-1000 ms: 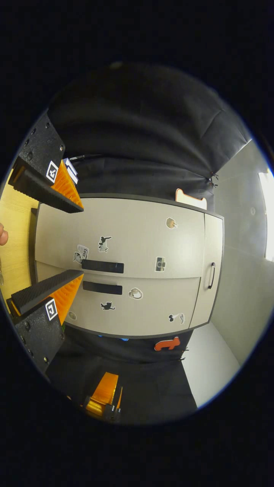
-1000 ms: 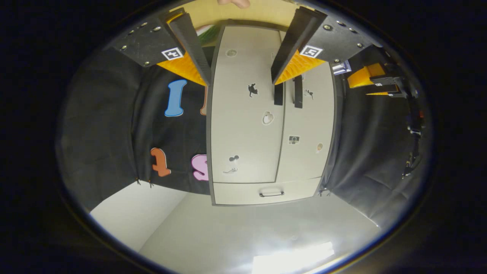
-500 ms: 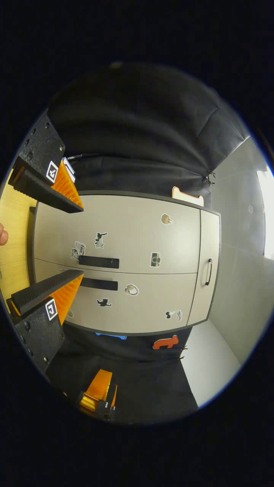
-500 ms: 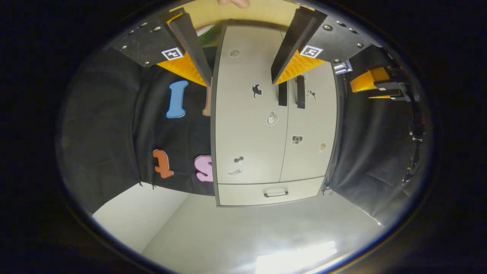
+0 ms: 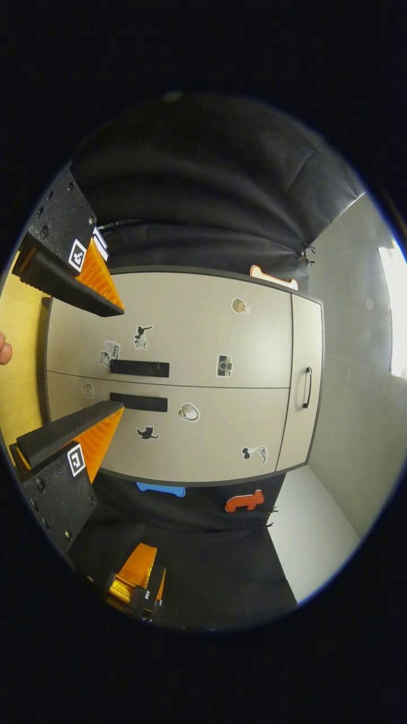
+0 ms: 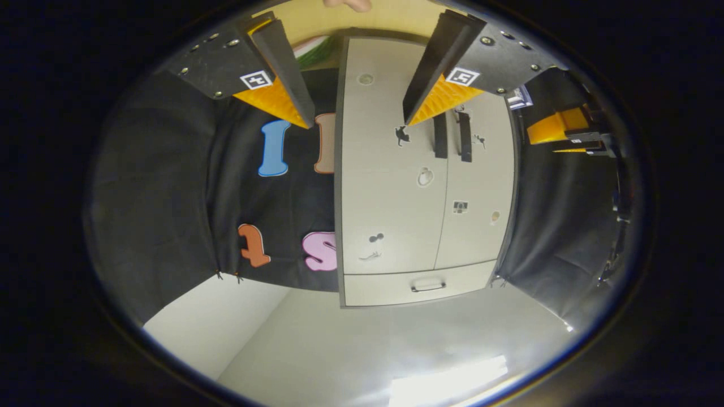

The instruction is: Grasp the bottle in the cabinet with the left hand and place it on the coaster, then close the right door with the right hand and the left door with the left hand.

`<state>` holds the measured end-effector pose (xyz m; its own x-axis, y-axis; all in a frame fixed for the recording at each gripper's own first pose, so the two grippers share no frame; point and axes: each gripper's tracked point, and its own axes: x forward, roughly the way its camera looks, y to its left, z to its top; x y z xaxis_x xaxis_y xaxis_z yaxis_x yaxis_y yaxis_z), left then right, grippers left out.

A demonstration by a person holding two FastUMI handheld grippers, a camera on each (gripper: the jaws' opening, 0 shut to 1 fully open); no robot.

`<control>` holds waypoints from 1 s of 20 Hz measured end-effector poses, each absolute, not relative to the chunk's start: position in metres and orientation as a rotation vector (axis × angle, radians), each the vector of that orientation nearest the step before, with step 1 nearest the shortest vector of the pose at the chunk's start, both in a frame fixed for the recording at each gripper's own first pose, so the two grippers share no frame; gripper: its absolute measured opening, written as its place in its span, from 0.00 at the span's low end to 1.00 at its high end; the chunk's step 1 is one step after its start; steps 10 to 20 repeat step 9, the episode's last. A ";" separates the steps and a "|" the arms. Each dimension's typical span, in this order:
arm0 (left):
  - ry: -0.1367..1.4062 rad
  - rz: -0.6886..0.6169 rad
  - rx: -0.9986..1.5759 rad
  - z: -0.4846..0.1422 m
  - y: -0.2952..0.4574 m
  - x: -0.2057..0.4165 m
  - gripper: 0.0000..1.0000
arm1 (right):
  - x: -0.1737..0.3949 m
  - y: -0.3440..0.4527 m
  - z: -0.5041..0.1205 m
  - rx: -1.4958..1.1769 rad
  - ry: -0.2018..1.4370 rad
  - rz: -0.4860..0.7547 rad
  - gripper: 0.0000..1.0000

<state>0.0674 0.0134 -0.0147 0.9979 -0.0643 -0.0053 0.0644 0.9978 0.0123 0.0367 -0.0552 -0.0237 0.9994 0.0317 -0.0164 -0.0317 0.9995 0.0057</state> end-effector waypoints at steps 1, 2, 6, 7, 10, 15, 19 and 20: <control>0.006 -0.067 0.009 -0.014 0.006 0.068 0.95 | 0.038 -0.063 -0.024 -0.001 0.016 0.027 0.95; 0.006 -0.072 0.005 -0.014 -0.002 0.068 0.95 | 0.039 -0.071 -0.024 -0.007 0.014 0.022 0.92; 0.005 -0.094 -0.002 -0.016 -0.045 0.073 0.95 | 0.045 -0.109 -0.025 -0.030 0.015 0.010 0.93; 0.006 -0.100 -0.002 -0.017 -0.056 0.075 0.95 | 0.047 -0.119 -0.025 -0.035 0.017 0.009 0.93; 0.003 -0.113 -0.006 -0.018 -0.081 0.079 0.95 | 0.051 -0.140 -0.026 -0.045 0.019 0.007 0.93; 0.003 -0.113 -0.006 -0.018 -0.081 0.079 0.95 | 0.051 -0.140 -0.026 -0.045 0.019 0.007 0.93; 0.003 -0.113 -0.006 -0.018 -0.081 0.079 0.95 | 0.051 -0.140 -0.026 -0.045 0.019 0.007 0.93; 0.003 -0.113 -0.006 -0.018 -0.081 0.079 0.95 | 0.051 -0.140 -0.026 -0.045 0.019 0.007 0.93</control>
